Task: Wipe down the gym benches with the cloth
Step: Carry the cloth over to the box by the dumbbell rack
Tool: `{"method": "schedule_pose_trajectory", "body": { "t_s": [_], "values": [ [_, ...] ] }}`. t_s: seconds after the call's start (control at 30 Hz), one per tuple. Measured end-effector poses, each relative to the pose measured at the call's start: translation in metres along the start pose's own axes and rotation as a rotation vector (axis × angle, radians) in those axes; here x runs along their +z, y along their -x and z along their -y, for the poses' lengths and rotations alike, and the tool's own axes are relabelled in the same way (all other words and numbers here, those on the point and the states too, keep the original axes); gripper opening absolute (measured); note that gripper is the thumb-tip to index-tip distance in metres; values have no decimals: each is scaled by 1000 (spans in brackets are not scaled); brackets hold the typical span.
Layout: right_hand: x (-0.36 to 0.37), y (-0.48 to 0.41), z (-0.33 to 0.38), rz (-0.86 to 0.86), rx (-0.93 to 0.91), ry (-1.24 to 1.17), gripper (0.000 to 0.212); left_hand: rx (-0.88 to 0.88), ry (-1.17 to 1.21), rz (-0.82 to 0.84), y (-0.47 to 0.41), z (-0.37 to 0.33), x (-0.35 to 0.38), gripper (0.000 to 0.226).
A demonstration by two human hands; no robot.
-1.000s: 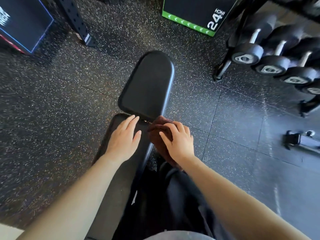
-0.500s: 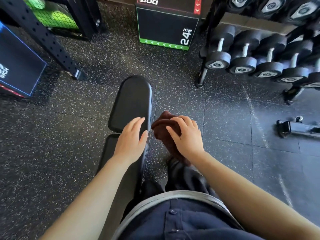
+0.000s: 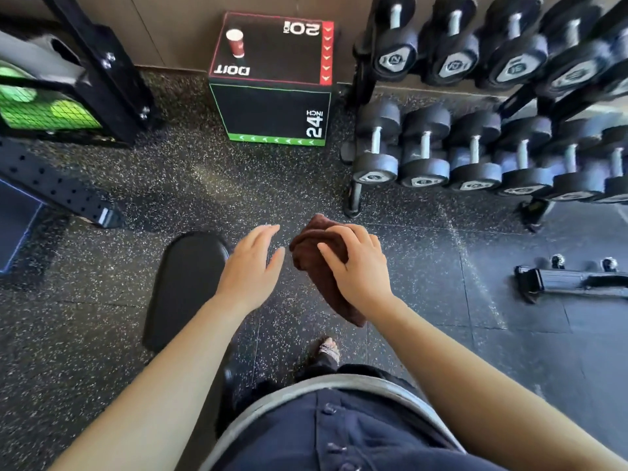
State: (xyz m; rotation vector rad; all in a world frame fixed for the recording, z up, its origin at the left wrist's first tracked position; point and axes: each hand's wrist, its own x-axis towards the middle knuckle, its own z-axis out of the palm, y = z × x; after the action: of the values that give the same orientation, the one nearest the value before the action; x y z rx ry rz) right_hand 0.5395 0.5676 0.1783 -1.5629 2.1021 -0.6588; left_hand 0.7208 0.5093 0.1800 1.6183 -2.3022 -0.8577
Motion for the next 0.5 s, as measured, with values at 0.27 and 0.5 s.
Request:
{"method": "schedule_pose_trajectory", "body": {
  "t_s": [0.27,0.5],
  "values": [
    [-29,-77,-24,-70,6,-28,29,76,-8,-3,-84,-34,0,46],
    [-25,-166,-14,-58,17,-27,28,77,10,-6,-175,-25,-22,46]
  ]
}}
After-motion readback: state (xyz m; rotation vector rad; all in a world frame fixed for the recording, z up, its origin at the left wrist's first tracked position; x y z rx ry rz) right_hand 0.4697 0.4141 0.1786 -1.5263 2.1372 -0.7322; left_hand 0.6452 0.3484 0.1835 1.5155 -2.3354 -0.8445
